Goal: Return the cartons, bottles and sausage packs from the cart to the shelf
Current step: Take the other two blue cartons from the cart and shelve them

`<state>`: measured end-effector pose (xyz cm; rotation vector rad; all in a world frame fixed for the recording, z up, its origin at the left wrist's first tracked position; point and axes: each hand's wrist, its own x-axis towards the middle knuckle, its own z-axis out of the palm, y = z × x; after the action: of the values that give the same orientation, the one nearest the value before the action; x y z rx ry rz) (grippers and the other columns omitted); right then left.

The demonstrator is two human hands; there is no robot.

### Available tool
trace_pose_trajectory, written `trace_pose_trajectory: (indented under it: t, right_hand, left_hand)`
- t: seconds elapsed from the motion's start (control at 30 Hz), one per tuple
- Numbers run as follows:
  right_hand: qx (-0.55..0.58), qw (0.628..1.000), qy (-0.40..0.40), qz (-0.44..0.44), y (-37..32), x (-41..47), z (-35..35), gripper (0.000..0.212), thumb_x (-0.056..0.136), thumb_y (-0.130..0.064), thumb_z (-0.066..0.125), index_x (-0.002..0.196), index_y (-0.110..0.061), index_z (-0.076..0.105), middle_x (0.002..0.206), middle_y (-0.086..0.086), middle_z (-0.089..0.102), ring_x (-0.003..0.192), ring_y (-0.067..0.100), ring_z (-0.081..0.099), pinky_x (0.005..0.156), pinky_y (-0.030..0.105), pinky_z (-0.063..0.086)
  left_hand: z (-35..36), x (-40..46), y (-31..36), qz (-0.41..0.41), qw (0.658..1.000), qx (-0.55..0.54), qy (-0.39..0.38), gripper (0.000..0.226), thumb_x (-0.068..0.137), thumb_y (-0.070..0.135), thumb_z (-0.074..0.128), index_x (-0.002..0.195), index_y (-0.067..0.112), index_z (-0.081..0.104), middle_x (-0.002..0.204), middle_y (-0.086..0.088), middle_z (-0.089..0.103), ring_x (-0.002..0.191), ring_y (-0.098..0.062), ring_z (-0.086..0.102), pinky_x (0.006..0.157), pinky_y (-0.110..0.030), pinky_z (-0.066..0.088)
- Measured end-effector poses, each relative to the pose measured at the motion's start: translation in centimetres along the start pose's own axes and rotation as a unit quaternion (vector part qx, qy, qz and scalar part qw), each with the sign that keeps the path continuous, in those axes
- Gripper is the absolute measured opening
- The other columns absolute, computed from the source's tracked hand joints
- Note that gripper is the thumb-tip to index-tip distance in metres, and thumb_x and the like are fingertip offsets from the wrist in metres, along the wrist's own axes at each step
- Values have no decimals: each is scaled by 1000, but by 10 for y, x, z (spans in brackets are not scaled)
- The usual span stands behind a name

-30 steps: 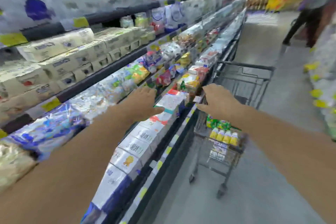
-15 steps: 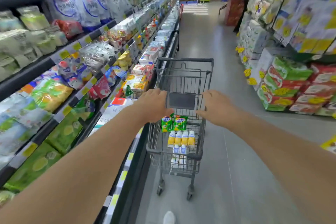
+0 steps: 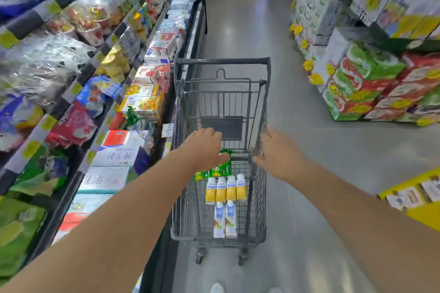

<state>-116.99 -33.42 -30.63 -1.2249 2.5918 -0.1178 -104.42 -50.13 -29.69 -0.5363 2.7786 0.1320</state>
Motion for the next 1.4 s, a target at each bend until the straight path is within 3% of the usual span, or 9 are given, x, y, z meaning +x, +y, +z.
trace_pose_trajectory:
  t: [0.23,0.4,0.7,0.87,1.0,1.13,1.23,1.33,1.4]
  right_hand:
    - [10,994,-104,-32,28,73,85,51,92,-43,58,129,-10,48,133,12,49,122,31,48,102,41,41]
    - [2,979,-193,-62,35,105,156,53,93,-39,56,135,-9,45,137,12,47,128,31,45,105,42,38]
    - [81,942,-325,29,37,125,313,38,97,-27,54,130,-7,48,130,14,51,119,32,53,94,38,46]
    - [182,919,-314,150,32,123,400,42,86,-17,59,127,-15,56,130,11,57,117,32,59,87,33,50]
    - [204,886,-343,234,27,117,448,32,88,-26,66,114,-7,62,116,14,65,106,33,64,71,31,44]
    - [262,868,-304,292,21,111,465,17,88,-24,67,92,-9,60,94,9,67,85,29,63,60,25,39]
    - [284,859,-287,315,20,112,465,17,91,-22,67,86,-13,53,79,2,54,77,21,53,56,26,32]
    - [286,840,-296,354,16,113,470,42,84,-30,75,110,-3,55,99,8,60,84,26,60,49,27,33]
    - [272,835,-325,352,16,112,469,43,78,-35,81,101,-7,58,101,9,63,77,22,62,47,26,38]
  left_hand:
    - [100,76,3,-32,995,-43,-80,71,90,61,49,138,9,45,135,-13,51,128,-34,47,108,-47,38]
    - [184,100,3,-91,980,-81,-159,74,92,61,46,144,9,38,146,-14,44,135,-33,41,112,-44,35]
    - [325,128,-11,-210,904,-242,-282,60,93,46,56,140,11,41,140,-11,49,127,-31,49,102,-41,45]
    - [392,135,-5,-239,871,-318,-288,62,93,35,60,147,14,36,141,-12,49,125,-30,53,96,-34,46]
    - [437,136,-2,-267,843,-342,-319,48,93,36,63,129,7,49,130,-11,55,117,-29,57,83,-31,45]
    - [465,139,-1,-284,829,-360,-319,50,87,36,70,124,6,55,124,-13,59,112,-29,60,89,-36,51]
    - [471,143,-2,-309,809,-386,-317,34,84,26,74,102,7,52,110,-9,56,88,-24,59,70,-31,46]
    - [473,145,-3,-340,782,-421,-309,40,79,24,80,97,8,48,102,-7,57,77,-21,56,63,-30,44]
    - [477,144,-4,-347,767,-430,-325,45,74,28,85,98,8,53,99,-5,61,80,-21,61,62,-29,50]
